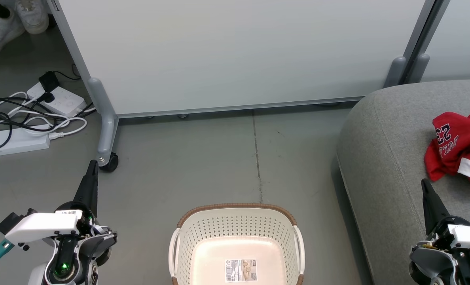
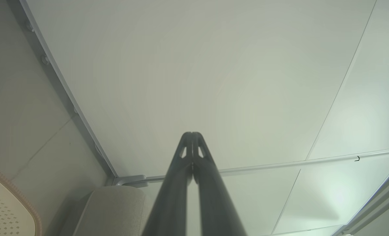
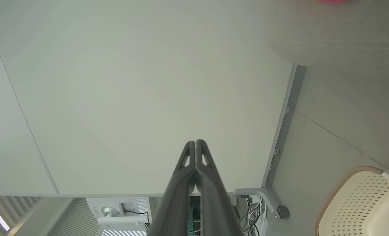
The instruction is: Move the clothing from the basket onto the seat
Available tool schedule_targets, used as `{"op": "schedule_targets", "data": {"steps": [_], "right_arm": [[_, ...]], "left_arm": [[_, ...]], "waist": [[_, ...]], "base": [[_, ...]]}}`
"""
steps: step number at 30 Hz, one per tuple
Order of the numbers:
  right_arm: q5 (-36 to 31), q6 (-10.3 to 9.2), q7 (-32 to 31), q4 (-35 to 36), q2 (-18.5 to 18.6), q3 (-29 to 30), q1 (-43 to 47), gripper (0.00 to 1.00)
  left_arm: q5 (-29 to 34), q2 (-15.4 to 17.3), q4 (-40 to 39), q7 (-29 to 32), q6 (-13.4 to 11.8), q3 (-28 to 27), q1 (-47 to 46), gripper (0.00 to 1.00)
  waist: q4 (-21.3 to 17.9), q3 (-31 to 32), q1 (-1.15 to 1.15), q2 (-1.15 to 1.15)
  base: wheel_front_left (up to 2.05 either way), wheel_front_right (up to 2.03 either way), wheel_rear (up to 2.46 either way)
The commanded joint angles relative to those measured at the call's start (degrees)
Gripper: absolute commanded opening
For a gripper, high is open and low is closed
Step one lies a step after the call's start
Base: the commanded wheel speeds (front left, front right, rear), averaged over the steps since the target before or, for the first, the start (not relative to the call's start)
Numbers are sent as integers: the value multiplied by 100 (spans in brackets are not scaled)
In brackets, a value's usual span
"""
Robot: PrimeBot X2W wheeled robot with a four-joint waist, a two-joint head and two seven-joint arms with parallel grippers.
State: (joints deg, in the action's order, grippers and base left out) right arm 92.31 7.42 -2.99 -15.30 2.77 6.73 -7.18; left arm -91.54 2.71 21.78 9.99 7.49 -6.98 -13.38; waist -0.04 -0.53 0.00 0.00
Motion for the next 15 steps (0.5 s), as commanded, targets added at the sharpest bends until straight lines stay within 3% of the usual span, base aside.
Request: {"op": "schedule_targets", "data": {"steps": [1, 15], "right_arm": [[-20, 12, -13, -5, 23, 11, -56, 0], [-20, 12, -13, -5, 23, 11, -56, 0]], "left_arm": [[13, 18, -3, 7, 22, -25, -91, 0], [8, 18, -3, 4, 22, -21, -91, 0]], "waist": [[0, 0, 0, 0], [0, 0, 0, 0]], "base": [[0, 0, 0], [0, 0, 0]]}}
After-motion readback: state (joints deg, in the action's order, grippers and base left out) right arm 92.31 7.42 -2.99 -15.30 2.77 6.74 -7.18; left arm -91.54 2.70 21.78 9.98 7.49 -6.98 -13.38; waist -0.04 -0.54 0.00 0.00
